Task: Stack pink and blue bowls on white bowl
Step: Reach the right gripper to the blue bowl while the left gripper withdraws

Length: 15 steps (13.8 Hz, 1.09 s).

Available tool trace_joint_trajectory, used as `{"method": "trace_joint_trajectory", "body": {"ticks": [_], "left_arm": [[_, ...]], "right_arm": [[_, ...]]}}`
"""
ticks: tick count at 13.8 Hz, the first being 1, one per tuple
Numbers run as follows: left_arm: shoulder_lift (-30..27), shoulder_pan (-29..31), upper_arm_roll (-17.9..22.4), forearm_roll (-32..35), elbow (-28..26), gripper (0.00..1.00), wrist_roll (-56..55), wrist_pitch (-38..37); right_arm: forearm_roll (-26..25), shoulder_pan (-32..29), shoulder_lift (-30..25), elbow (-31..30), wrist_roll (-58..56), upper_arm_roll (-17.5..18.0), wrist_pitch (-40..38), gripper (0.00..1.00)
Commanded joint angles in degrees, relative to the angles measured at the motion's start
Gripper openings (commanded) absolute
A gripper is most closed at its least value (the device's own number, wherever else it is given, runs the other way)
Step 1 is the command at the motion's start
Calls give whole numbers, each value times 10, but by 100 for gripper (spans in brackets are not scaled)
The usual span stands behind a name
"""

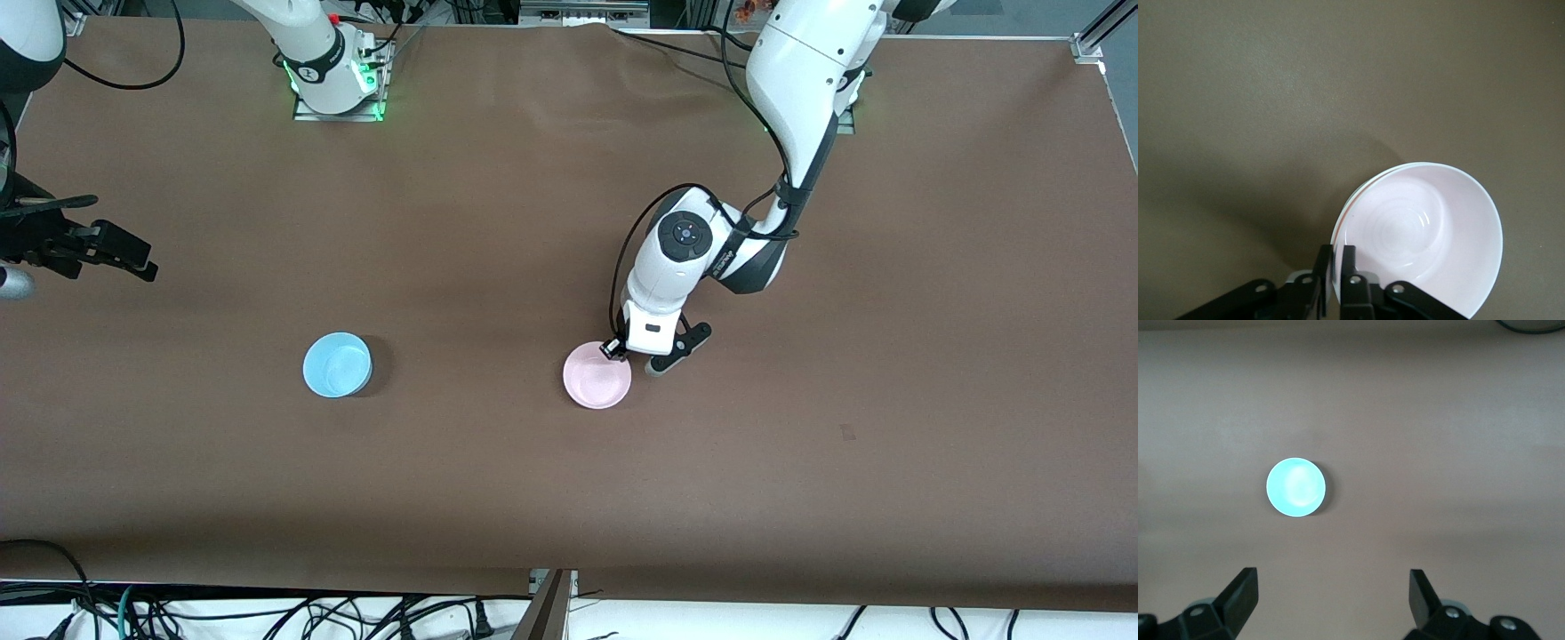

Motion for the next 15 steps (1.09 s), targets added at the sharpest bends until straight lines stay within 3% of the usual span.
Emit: {"method": "trace_joint_trajectory", "body": {"ticks": [1,2,5,8,9,11,15], "left_arm": [[4,-3,3,-6,7,35,-6,3],[4,-3,3,-6,7,41,-6,3],[3,-2,3,-7,9,45,-6,3],[1,2,11,-3,35,47,-1,-15],[1,3,16,-2,51,47,1,-38],[0,6,30,-2,100,47,10,-111],[-5,63,29,-9,204,47,72,-274]], "right_arm": [[11,-4,0,6,-4,1,1,100],[10,-4,0,7,-3,2,1,100],[12,-1,7,7,4,3,8,100],[8,3,68,8,-1,8,30,100],[12,4,110,12,3,9,29,100],[48,1,115,11,-6,8,45,100],[46,14,171,-7,-7,9,95,100]]}}
